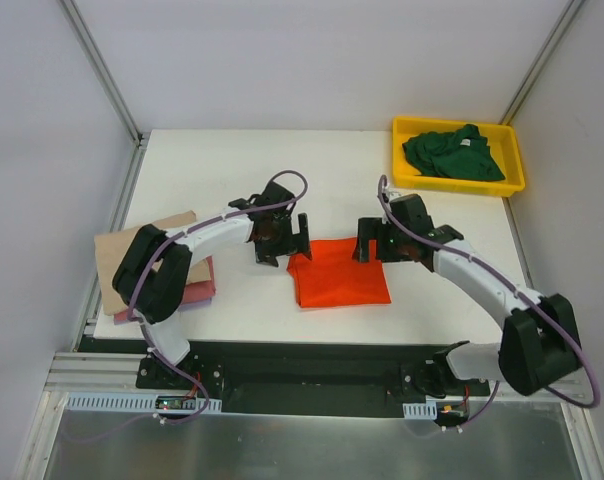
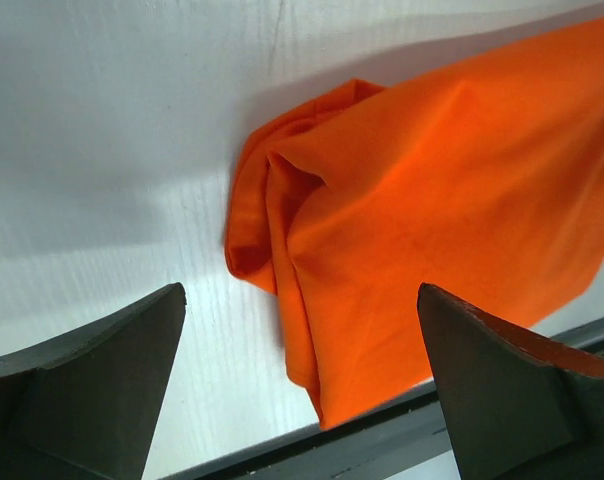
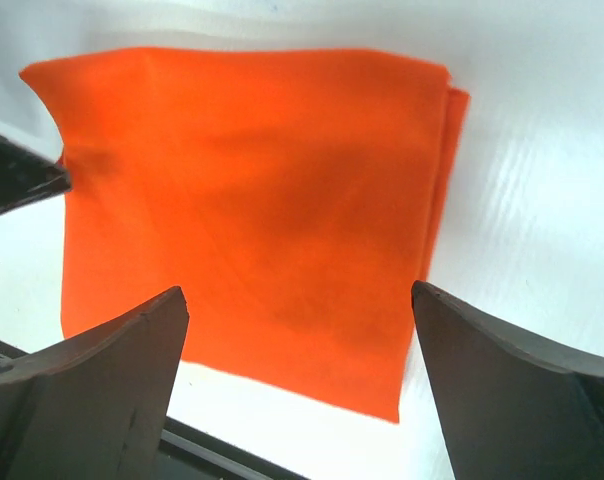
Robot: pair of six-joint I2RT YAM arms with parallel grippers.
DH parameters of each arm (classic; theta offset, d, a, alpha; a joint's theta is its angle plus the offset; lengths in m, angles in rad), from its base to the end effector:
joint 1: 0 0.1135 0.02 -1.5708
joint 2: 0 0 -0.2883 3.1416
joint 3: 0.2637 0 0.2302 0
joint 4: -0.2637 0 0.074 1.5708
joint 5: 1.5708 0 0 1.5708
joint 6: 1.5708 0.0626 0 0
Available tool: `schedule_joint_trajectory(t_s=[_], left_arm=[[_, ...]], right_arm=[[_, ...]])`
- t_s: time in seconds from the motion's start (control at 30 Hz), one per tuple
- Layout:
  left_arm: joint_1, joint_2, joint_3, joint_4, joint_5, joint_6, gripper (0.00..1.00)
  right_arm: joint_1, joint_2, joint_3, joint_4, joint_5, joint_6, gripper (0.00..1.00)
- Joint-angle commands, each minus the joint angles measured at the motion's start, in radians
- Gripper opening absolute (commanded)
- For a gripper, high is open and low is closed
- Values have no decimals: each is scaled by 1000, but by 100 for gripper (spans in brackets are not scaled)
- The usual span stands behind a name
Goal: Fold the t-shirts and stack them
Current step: Fold the long partially folded tshirt into a neat square, then put the neatly folded tshirt into the corner of the board with the left arm
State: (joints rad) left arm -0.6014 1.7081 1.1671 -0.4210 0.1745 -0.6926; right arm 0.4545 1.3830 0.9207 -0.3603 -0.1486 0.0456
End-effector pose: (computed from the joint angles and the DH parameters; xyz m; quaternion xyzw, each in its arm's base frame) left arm 0.2894 -0.2118 0.2248 -0.0172 0.9506 -0.2463 0.1881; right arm 0.2514 0.1331 0.2517 -0.2150 0.9034 0.1571 0.3360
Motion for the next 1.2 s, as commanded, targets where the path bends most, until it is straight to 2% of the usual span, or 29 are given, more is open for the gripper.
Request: schedule_joint_trajectory(t_s=[0.0, 0.1, 0.3, 0.47, 0.6, 0.73, 0.87, 0.93, 1.0, 1.17], left_arm=[[-15, 90, 37, 22, 40, -34, 99], [-35, 143, 69, 27, 56, -56, 99], [-70, 225, 100, 21, 13, -85, 86], [-101, 277, 117, -38, -78, -90, 72], [-153, 333, 183, -126, -246, -96, 66], [-185, 412, 262, -179, -260, -110, 58], [-212, 485, 313, -186, -270, -130, 40], [-216, 521, 342, -202, -271, -130, 25], [-215, 536, 368, -223, -294, -119, 0], [-216, 434, 393, -285, -527, -23, 0]], right_arm=[[-2, -159, -107, -12, 101, 92, 96], [-4, -246, -173, -29, 142, 122, 96], [-7, -409, -246, -91, 302, 165, 96], [-11, -570, -281, -124, 420, 162, 96], [-13, -653, -296, -155, 524, 157, 96], [-13, -708, -306, -189, 589, 152, 96], [-16, -736, -313, -197, 623, 143, 96], [-17, -740, -318, -198, 638, 137, 96], [-16, -746, -319, -201, 656, 128, 96], [-19, -757, -327, -195, 721, 88, 96]])
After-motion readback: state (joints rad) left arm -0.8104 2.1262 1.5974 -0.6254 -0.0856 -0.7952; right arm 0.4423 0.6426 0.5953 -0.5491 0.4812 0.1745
